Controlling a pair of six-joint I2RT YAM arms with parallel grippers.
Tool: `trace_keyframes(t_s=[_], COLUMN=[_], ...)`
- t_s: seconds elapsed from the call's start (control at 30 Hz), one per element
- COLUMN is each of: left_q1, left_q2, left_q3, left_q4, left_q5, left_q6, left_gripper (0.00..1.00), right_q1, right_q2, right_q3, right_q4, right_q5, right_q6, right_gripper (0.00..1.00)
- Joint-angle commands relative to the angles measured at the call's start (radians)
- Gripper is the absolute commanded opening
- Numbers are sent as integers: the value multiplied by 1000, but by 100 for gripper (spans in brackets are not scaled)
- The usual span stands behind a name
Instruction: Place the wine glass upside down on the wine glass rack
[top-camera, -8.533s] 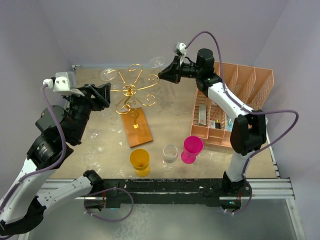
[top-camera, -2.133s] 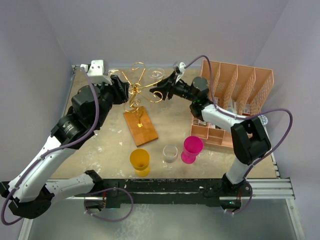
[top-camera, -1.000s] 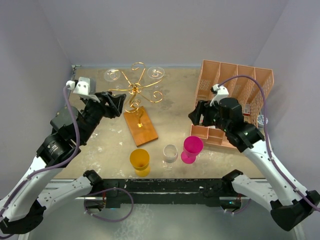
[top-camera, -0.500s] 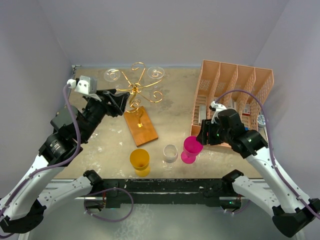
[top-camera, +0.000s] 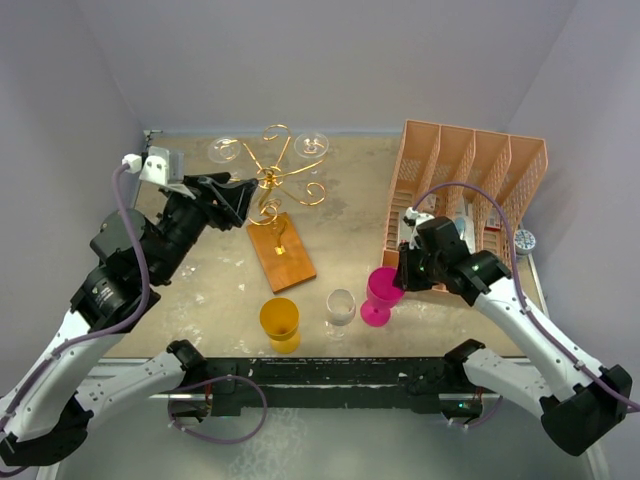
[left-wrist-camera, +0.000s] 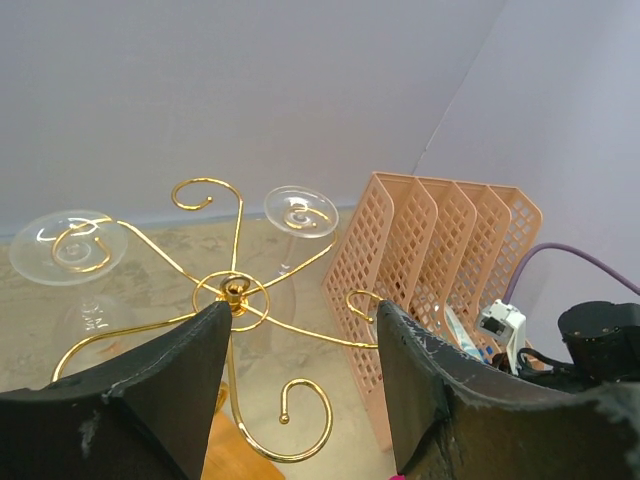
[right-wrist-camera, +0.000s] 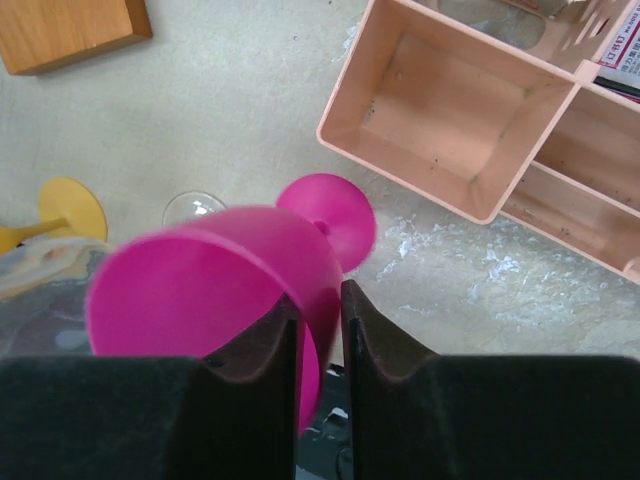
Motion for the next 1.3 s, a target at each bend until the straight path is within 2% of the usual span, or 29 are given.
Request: trace_keyframes(t_s=[0.0,0.1,0.3,0.53,0.67,0.87,1.1,1.27], left_q1=[-3,-3,-3,-3,-2,-2,-3,-20], left_q2=[-8,-9,1,44,73,130,209,300], left_q3=[51,53,54,51,49,71,65,52], left_q4=[26,32,56,87,138,236,414,648], left_q5=[5,8,23,53,102,188,299,404], left_q6=[-7,-10,-10,-53,-111,-378,-572,-738], left_gripper=[58,58,58,58,62,62,63,63], right_q1=[14,21,23,23,23,23,22,23], right_q2=[7,11,-37,-223,-333,-465,-501,-478], right_q3=[37,69,182,103,35,-82,-136,-139], right_q4=[28,17,25,340,545,816,1068,1211], right_q5=[62,83,136,245,311,413,359,327], right_q6=[-2,-7,-31,6,22,98,163,222], right_gripper=[16,0,0,0,0,0,0,0])
